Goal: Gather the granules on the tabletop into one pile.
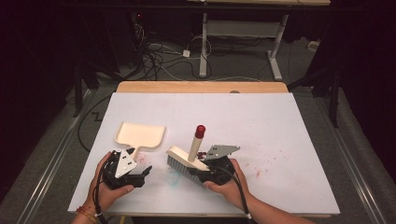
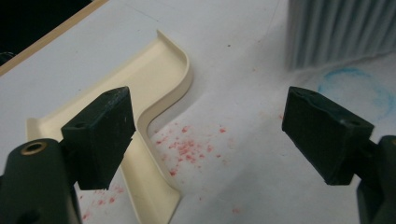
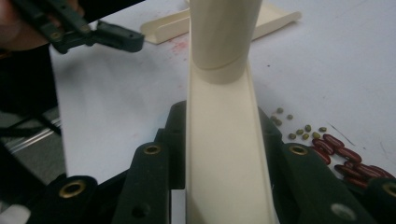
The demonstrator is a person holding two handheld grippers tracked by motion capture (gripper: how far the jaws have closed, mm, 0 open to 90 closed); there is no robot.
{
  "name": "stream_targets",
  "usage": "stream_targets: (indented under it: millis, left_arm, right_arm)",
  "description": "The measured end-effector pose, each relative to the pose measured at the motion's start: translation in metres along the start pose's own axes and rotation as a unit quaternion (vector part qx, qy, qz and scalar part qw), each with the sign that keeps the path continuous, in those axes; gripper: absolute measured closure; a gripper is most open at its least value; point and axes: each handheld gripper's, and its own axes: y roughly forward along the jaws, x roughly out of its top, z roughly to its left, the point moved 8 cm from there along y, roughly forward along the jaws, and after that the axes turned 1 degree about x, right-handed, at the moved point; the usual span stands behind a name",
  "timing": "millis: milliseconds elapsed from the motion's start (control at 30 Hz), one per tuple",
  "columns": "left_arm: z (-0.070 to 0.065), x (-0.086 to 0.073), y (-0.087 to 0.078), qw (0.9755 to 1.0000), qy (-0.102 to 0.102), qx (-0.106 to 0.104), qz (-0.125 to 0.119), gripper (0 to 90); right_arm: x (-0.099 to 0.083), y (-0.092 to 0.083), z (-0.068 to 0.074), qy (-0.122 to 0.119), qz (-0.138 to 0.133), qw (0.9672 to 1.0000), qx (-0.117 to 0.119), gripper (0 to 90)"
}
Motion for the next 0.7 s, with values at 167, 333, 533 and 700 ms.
stream_targets:
  millis: [167, 333, 533, 700]
  left_arm:
    - [-0.002, -0.002, 0.002, 0.9999, 0.005, -0.002, 0.009, 16.5]
    - [-0.005, -0.002, 0.003, 0.9998, 0.011, -0.003, 0.014, 16.5]
    - [-0.007, -0.003, 0.004, 0.9997, 0.012, -0.004, 0.021, 16.5]
    - [-0.009, -0.003, 0.005, 0.9995, 0.017, -0.007, 0.024, 16.5]
  right_arm:
    - [0.000, 0.003, -0.016, 0.021, -0.006, 0.9985, -0.049, 67.6]
    - [-0.006, -0.004, -0.040, 0.077, -0.006, 0.9949, -0.065, 67.3]
    - [-0.010, -0.021, -0.052, 0.079, -0.014, 0.9916, -0.102, 67.4]
    - [-0.017, -0.034, -0.066, 0.094, -0.012, 0.9897, -0.107, 67.4]
